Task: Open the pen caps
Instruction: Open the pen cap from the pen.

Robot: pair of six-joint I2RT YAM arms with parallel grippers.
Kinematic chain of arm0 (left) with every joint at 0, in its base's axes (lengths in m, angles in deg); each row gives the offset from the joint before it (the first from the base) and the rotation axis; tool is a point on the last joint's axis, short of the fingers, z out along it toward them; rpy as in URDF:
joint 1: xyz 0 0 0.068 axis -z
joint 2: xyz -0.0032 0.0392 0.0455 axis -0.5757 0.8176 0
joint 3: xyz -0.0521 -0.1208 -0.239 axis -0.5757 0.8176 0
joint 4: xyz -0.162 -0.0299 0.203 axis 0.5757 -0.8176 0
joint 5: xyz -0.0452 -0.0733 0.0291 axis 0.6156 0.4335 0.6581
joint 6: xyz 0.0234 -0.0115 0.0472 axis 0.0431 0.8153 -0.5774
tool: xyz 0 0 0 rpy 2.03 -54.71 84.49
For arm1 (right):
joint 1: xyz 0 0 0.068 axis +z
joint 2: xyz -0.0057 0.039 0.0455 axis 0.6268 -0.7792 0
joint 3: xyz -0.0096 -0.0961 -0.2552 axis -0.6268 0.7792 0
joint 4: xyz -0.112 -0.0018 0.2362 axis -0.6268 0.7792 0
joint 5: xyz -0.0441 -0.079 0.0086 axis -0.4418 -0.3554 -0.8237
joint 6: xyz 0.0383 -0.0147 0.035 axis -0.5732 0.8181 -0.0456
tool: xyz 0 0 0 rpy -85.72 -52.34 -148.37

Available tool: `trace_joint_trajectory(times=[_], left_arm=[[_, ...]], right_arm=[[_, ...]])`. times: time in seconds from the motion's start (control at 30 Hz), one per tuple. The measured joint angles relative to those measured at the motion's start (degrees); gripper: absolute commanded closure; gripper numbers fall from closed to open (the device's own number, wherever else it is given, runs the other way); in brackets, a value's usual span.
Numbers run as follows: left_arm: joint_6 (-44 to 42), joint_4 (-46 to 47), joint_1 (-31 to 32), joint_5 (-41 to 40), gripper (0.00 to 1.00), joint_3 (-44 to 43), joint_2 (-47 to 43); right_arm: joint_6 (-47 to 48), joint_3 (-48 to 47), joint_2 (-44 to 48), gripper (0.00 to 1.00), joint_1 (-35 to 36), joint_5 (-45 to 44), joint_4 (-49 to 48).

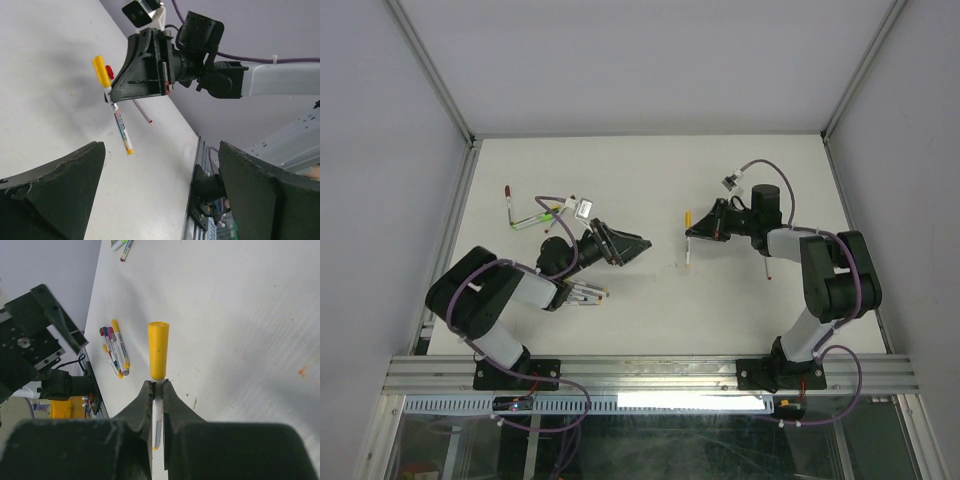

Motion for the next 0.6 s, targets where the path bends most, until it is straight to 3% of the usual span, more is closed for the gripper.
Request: trace_joint_trajectory(times=[0.1, 0.23, 0.47, 0.6], left_arm=[[5.8, 8.0, -2.2, 2.1, 0.04, 0.3, 7.2], [10.6, 9.6, -2.4, 3.4, 0.05, -0.2, 14.4], [12.2, 10.1, -1.4, 2.9, 0.12, -5.3, 17.8], [12.7, 10.1, 0.0, 2.7, 0.22, -9.2, 19.9]], right_arm=[[0.0, 0.2, 1.6, 1.0, 0.5, 0.0, -0.2], [0.0, 0.2, 3.0, 1.0, 1.3, 0.2, -0.3], [3.3, 0.2, 3.2, 1.0, 3.4, 12.9, -1.0], [3.8, 0.2, 3.5, 1.0, 4.4, 15.5, -1.2]])
